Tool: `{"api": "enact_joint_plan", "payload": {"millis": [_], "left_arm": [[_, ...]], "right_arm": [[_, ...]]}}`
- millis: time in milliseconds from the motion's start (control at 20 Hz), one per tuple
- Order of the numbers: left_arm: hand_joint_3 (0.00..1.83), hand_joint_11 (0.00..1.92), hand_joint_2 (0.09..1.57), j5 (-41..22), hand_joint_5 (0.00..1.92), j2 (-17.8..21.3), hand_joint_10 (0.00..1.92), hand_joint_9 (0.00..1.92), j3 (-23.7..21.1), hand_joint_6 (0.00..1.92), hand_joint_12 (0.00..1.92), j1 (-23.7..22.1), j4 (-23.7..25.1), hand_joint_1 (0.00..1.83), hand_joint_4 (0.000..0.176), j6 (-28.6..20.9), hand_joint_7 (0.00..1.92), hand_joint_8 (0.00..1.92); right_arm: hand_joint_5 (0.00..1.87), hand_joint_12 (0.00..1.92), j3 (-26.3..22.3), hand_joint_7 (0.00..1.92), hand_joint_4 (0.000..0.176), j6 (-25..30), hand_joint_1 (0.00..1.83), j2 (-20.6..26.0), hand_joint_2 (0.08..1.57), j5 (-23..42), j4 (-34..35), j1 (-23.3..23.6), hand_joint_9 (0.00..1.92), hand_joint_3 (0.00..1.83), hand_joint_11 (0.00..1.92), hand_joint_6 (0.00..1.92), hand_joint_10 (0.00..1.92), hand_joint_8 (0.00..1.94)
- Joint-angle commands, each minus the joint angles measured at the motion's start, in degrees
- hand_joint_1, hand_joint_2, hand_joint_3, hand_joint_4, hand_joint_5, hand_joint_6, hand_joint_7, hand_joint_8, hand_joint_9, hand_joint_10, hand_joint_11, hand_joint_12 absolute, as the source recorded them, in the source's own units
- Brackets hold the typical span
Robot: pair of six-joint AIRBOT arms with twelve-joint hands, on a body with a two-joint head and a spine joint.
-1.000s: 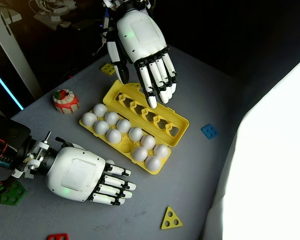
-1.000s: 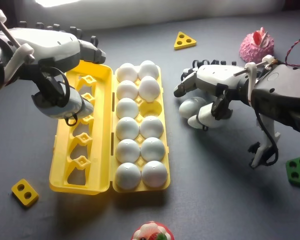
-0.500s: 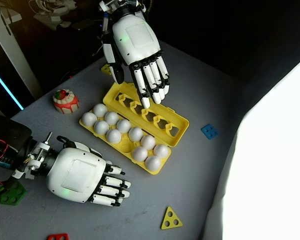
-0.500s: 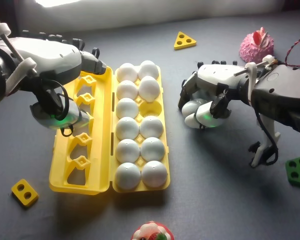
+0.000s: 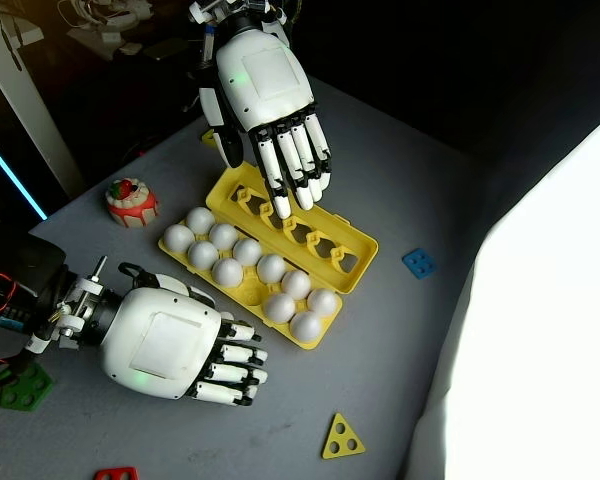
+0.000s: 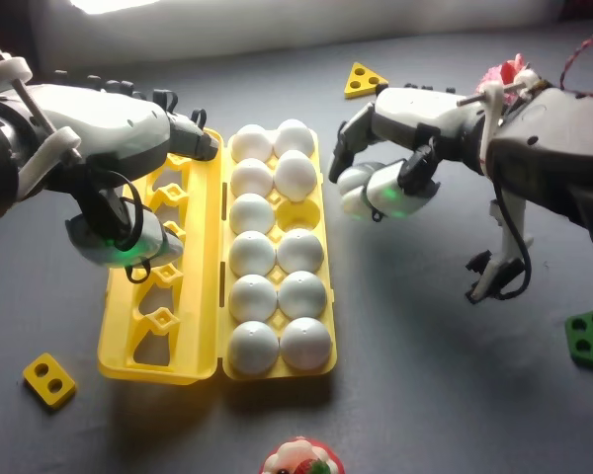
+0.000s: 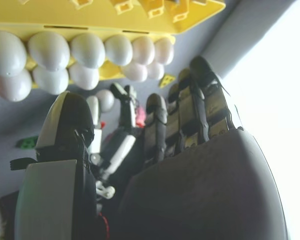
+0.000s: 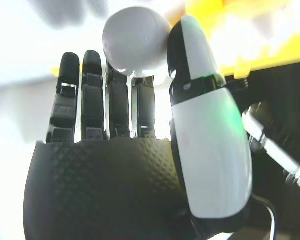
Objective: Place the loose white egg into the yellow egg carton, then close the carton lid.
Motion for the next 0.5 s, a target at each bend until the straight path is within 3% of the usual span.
{"api": "enact_joint_plan", "payload": {"millis": [0, 150, 250, 450], "left_arm": [[0.0, 0.0, 1.22, 1.4, 0.22, 0.2, 0.0, 0.17, 0.3, 0.01, 0.62, -0.4, 2.7, 0.89, 0.038, 0.3, 0.1, 0.0], [0.0, 0.0, 1.2, 0.7, 0.23, 0.1, 0.0, 0.18, 1.2, 0.0, 0.63, -0.6, 2.7, 0.89, 0.05, 0.3, 0.11, 0.0], [0.0, 0.0, 1.21, 0.6, 0.23, 0.1, 0.0, 0.19, 2.2, 0.0, 0.64, -0.4, 2.7, 0.9, 0.048, 0.3, 0.11, 0.0], [0.0, 0.0, 1.21, 1.0, 0.23, -0.3, 0.0, 0.2, 5.0, 0.0, 0.68, -0.4, 1.7, 0.89, 0.044, 0.3, 0.12, 0.0]], "right_arm": [[0.91, 0.76, -0.1, 0.54, 0.0, 5.6, 1.13, 0.4, 1.15, 0.4, -6.6, 0.2, 0.31, 0.0, 0.0, 1.1, 0.01, 0.0], [0.88, 0.75, -0.7, 0.52, 0.0, 17.7, 1.13, 0.4, 1.16, 4.0, -21.0, -0.7, 0.3, 0.0, 0.0, 1.14, 0.0, 0.0], [0.88, 0.71, -0.8, 0.5, 0.0, 26.0, 1.13, 0.3, 1.16, 7.0, -28.7, -1.6, 0.29, 0.0, 0.0, 1.14, 0.0, 0.0], [0.88, 0.72, -0.8, 0.51, 0.0, 33.8, 1.13, -0.5, 1.16, 9.5, -31.7, -2.7, 0.3, 0.0, 0.0, 1.14, 0.0, 0.0]]}}
